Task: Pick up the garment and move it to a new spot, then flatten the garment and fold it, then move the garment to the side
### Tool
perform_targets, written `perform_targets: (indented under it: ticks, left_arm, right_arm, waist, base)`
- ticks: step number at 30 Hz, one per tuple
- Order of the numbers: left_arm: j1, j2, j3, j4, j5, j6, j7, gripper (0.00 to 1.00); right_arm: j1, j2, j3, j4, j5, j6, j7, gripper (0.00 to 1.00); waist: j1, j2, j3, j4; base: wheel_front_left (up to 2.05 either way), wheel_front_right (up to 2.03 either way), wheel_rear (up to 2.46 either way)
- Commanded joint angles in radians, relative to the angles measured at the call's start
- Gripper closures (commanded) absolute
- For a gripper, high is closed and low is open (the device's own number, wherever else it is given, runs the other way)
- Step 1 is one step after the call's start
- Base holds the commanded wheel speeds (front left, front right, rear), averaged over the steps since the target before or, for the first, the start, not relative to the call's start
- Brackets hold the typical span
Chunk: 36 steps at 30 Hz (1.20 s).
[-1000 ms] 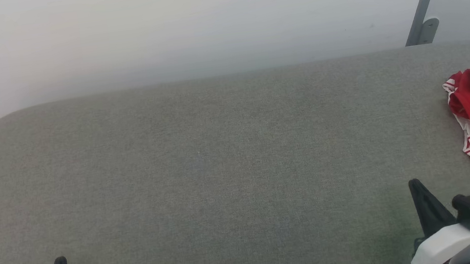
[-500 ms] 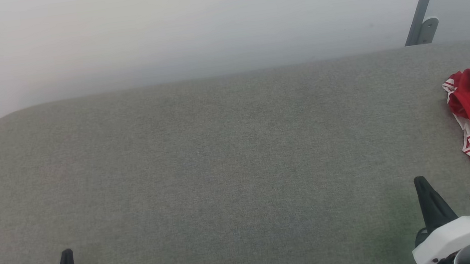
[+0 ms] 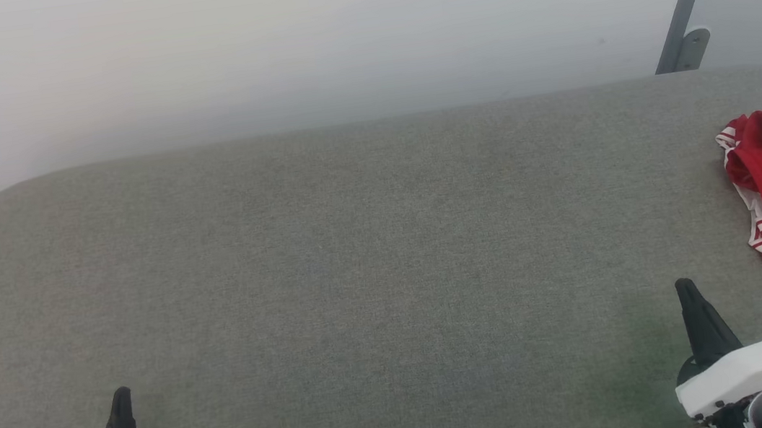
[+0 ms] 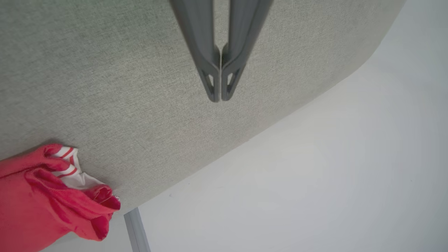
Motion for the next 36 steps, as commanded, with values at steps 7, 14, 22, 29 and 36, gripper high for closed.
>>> perform_targets:
  ticks: [7,14,22,29,36]
  left_arm:
    - [-0.043,-0.011,0.008,-0.003,-0.091,-0.001,0.030,1.00]
    - [-0.059,-0.025,0.008,0.002,-0.147,-0.001,0.049,1.00]
    - [-0.077,-0.042,0.009,0.009,-0.219,-0.001,0.074,1.00]
    - [-0.093,-0.056,0.009,0.014,-0.276,-0.001,0.095,1.00]
    - [-0.109,-0.070,0.009,0.020,-0.338,-0.002,0.116,1.00]
  right_arm:
    - [-0.032,0.005,-0.008,-0.022,0.123,0.000,0.030,1.00]
    - [-0.036,0.009,-0.013,-0.026,0.204,-0.001,0.049,1.00]
    - [-0.040,0.013,-0.019,-0.032,0.305,-0.001,0.073,1.00]
    - [-0.044,0.017,-0.023,-0.036,0.387,-0.001,0.094,1.00]
    - [-0.047,0.022,-0.028,-0.040,0.475,-0.001,0.116,1.00]
  waist:
    - [0.0000,0.0000,0.000,-0.001]
    - [0.0000,0.0000,0.000,-0.001]
    - [0.0000,0.0000,0.001,-0.002]
    - [0.0000,0.0000,0.001,-0.003]
    - [0.0000,0.0000,0.001,-0.004]
  base:
    - [0.00,0.00,0.00]
    - [0.00,0.00,0.00]
    - [0.00,0.00,0.00]
    - [0.00,0.00,0.00]
    - [0.00,0.00,0.00]
